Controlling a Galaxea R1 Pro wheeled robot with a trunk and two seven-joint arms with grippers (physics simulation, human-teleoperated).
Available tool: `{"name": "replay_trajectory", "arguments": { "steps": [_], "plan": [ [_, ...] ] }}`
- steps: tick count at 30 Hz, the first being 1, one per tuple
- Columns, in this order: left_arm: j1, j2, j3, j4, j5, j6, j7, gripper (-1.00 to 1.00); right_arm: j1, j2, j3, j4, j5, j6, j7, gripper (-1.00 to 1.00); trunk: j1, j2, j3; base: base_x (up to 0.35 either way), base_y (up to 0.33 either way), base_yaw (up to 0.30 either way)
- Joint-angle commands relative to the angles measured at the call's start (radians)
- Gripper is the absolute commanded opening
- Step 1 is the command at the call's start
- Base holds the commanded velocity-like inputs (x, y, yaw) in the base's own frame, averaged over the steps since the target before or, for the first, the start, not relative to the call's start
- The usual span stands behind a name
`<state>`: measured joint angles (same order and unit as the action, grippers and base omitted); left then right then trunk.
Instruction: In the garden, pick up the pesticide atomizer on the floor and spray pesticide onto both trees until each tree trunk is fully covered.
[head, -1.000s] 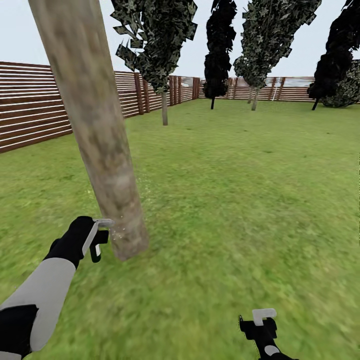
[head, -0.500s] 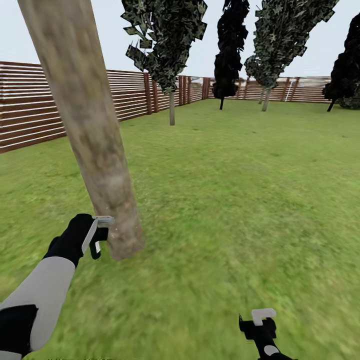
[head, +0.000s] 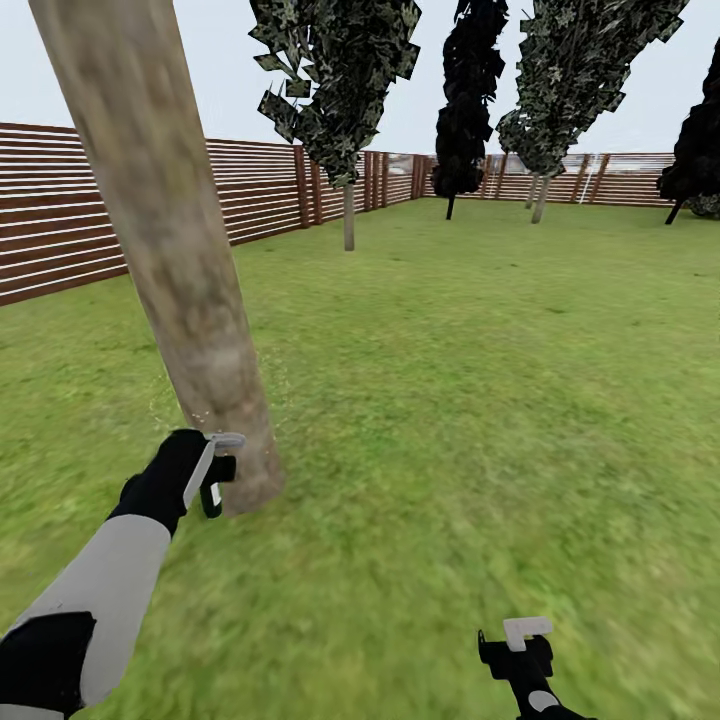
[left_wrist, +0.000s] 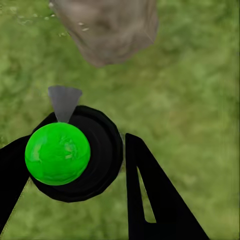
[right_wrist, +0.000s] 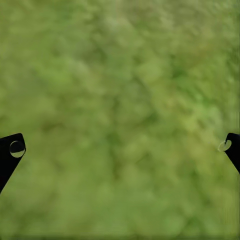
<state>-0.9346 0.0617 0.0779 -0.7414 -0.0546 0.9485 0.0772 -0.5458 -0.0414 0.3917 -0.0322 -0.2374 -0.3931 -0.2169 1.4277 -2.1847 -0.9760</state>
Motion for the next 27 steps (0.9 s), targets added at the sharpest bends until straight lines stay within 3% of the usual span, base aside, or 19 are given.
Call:
{"name": "replay_trajectory", "arguments": {
  "steps": [1, 2, 3, 5, 6, 7, 8, 9, 11, 12, 15, 16, 19, 21, 22, 24, 26, 27],
  "plan": [
    [-0.001, 0.009, 0.006, -0.001, -0.007, 0.004, -0.002, -1.00, 0.000, 0.000, 0.009, 0.000, -0.008, -0.002, -0.003, 1.00, 0.000, 0.000, -0.001, 0.000, 0.000, 0.000],
    [0.001, 0.029, 0.008, 0.000, -0.008, 0.002, -0.003, -1.00, 0.000, 0.000, 0.009, 0.000, -0.008, -0.003, -0.003, 1.00, 0.000, 0.000, -0.001, 0.000, 0.000, 0.000],
    [0.003, 0.079, 0.009, 0.004, -0.005, 0.004, -0.006, -1.00, 0.000, 0.000, 0.009, 0.000, -0.008, -0.002, -0.003, 1.00, 0.000, 0.000, -0.001, 0.000, 0.000, 0.000],
    [0.005, 0.118, 0.009, 0.009, -0.001, 0.004, -0.010, -1.00, 0.000, 0.000, 0.009, 0.000, -0.008, -0.002, -0.003, 1.00, 0.000, 0.000, -0.001, 0.000, 0.000, 0.000],
    [0.009, 0.122, 0.007, 0.010, 0.001, 0.002, -0.010, -1.00, 0.000, 0.000, 0.009, 0.000, -0.008, -0.002, -0.003, 1.00, 0.000, 0.000, -0.001, 0.000, 0.000, 0.000],
    [0.031, 0.104, 0.004, 0.011, 0.004, 0.000, -0.008, -1.00, 0.000, 0.000, 0.009, 0.000, -0.008, -0.003, -0.003, 1.00, 0.000, 0.000, -0.001, 0.000, 0.000, 0.000],
    [0.045, 0.049, 0.002, 0.011, 0.000, -0.002, -0.004, -1.00, 0.000, 0.000, 0.009, 0.000, -0.008, -0.002, -0.003, 1.00, 0.000, 0.000, -0.001, 0.000, 0.000, 0.000],
    [0.049, 0.012, 0.002, 0.010, -0.003, -0.003, -0.002, -1.00, 0.000, 0.000, 0.009, 0.000, -0.008, -0.002, -0.002, 1.00, 0.000, 0.000, -0.001, 0.000, 0.000, 0.000],
    [0.052, -0.004, 0.004, 0.011, -0.005, -0.004, -0.001, -1.00, 0.000, 0.000, 0.009, 0.000, -0.008, -0.003, -0.002, 1.00, 0.000, 0.000, -0.001, 0.000, 0.000, 0.000],
    [0.055, 0.005, 0.009, 0.012, -0.006, -0.005, -0.001, -1.00, 0.000, 0.000, 0.009, 0.000, -0.008, -0.002, -0.002, 1.00, 0.000, 0.000, -0.001, 0.000, 0.000, 0.000],
    [0.077, 0.089, 0.014, 0.016, -0.002, -0.007, -0.001, -1.00, 0.000, 0.000, 0.009, 0.000, -0.008, -0.002, -0.002, 1.00, 0.000, 0.000, -0.001, 0.000, 0.000, 0.000],
    [0.090, 0.103, 0.013, 0.019, -0.001, -0.014, 0.000, -1.00, 0.000, 0.000, 0.009, 0.000, -0.008, -0.002, -0.002, 1.00, 0.000, 0.000, -0.001, 0.000, 0.000, 0.000],
    [0.121, 0.104, 0.008, 0.027, 0.001, -0.110, 0.002, -1.00, 0.000, 0.001, 0.009, 0.000, -0.009, -0.003, -0.002, 1.00, 0.000, 0.000, -0.001, 0.193, 0.000, 0.000],
    [0.125, 0.093, 0.006, 0.030, 0.005, -0.128, 0.002, -1.00, 0.000, 0.001, 0.009, 0.000, -0.009, -0.002, -0.002, 1.00, 0.000, 0.000, -0.001, 0.312, 0.000, 0.000],
    [0.126, 0.075, 0.008, 0.030, 0.003, -0.133, 0.002, -1.00, 0.000, 0.001, 0.009, 0.000, -0.009, -0.003, -0.002, 1.00, 0.000, 0.000, -0.001, 0.332, 0.000, 0.000],
    [0.126, 0.070, 0.010, 0.031, 0.002, -0.135, 0.002, -1.00, 0.000, 0.001, 0.009, 0.000, -0.010, -0.002, -0.002, 1.00, 0.000, 0.000, -0.001, 0.214, 0.000, 0.000],
    [0.141, 0.085, 0.016, 0.032, -0.001, -0.137, 0.000, -1.00, 0.000, 0.000, 0.009, 0.000, -0.009, -0.003, -0.002, 1.00, 0.000, 0.000, -0.001, 0.058, 0.000, 0.000],
    [0.163, 0.125, 0.034, 0.033, 0.000, -0.140, -0.003, -1.00, 0.000, 0.000, 0.009, 0.000, -0.009, -0.003, -0.002, 1.00, 0.000, 0.000, -0.001, 0.013, 0.000, -0.024]
  ]
}}
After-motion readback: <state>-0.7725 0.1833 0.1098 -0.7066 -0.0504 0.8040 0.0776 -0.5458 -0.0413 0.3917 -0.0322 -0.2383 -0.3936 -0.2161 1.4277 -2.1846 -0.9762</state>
